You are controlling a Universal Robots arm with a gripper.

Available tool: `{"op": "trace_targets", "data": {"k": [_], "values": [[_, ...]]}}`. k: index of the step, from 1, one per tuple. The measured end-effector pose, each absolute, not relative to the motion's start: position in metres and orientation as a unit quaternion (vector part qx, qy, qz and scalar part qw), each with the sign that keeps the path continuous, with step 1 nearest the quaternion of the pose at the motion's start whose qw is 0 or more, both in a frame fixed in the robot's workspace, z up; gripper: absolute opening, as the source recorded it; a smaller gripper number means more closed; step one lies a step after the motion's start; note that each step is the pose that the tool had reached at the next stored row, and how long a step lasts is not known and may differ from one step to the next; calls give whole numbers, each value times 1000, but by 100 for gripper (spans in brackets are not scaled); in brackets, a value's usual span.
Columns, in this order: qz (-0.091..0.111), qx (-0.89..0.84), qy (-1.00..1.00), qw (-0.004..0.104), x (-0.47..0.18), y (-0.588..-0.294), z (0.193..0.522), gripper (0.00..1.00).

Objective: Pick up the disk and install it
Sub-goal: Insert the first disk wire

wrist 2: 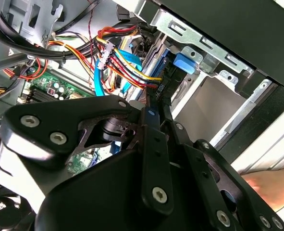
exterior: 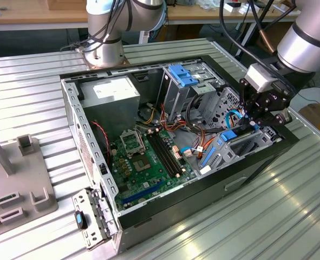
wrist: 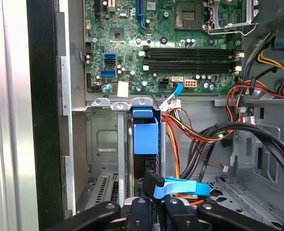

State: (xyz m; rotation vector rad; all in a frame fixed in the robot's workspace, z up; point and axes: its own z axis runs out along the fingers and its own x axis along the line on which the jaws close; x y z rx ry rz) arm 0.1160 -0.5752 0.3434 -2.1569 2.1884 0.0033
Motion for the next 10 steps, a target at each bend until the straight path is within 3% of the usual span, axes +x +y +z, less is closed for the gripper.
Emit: {"op": "trace_targets", "data": {"k": [10], "values": [[1, -695, 718, 34, 116, -575, 342, 16]]}}
